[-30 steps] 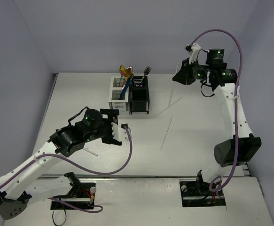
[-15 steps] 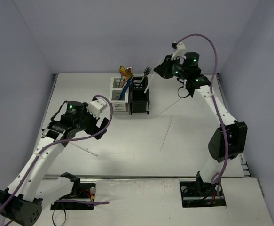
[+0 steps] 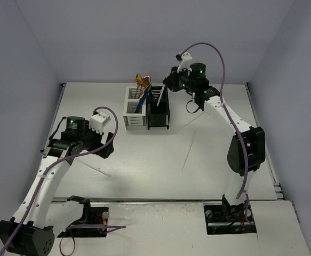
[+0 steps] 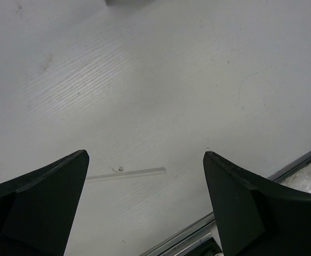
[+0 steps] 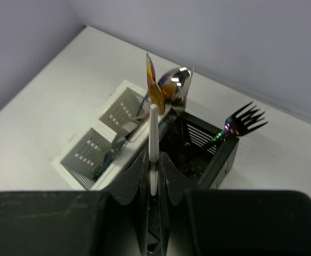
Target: Sort the eating utensils into containers
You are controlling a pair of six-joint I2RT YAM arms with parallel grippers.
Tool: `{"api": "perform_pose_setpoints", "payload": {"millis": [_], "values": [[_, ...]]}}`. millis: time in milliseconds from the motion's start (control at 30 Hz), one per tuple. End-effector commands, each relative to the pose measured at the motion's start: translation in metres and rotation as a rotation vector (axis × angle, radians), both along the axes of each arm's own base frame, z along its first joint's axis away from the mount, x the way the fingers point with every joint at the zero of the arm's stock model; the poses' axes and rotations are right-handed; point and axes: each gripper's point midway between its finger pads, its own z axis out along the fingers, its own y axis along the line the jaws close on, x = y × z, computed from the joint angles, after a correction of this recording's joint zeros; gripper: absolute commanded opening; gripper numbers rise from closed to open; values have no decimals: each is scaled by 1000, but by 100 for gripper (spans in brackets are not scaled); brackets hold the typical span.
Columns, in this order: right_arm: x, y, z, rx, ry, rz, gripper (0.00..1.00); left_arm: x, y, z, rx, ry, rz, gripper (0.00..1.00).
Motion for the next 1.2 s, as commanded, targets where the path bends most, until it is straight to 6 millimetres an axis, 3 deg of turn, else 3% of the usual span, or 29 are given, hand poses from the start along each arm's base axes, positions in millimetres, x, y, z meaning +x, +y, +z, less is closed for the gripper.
{"api": "perform_pose_setpoints", "payload": {"millis": [0, 100, 300, 433, 500, 633, 700, 833, 1167], "values": [[-9, 7, 20, -64, -156, 11, 0, 9, 7, 5, -34, 1, 14, 87], [-16, 17, 2, -116, -161, 42, 0, 11, 13, -3, -1, 41, -2, 86], [-33, 36, -38, -200, -136, 98, 20, 19, 34, -17, 240, 72, -276, 81], [-41, 39, -45, -185, -104, 110, 52, 13, 49, -40, 432, 82, -648, 73], [-43, 38, -41, -171, -102, 109, 58, 15, 55, -47, 499, 61, -757, 70], [-52, 36, -11, -119, -121, 105, 62, 10, 60, -65, 628, 3, -1022, 60], [-53, 29, 1, -92, -110, 96, 62, -5, 60, -85, 653, 27, -1128, 58], [-50, 12, 23, -23, -93, 78, 62, -11, 53, -104, 679, 13, -1215, 57], [-33, -69, 65, 108, -71, -30, 60, 4, 37, -144, 767, -54, -1268, 52]]}}
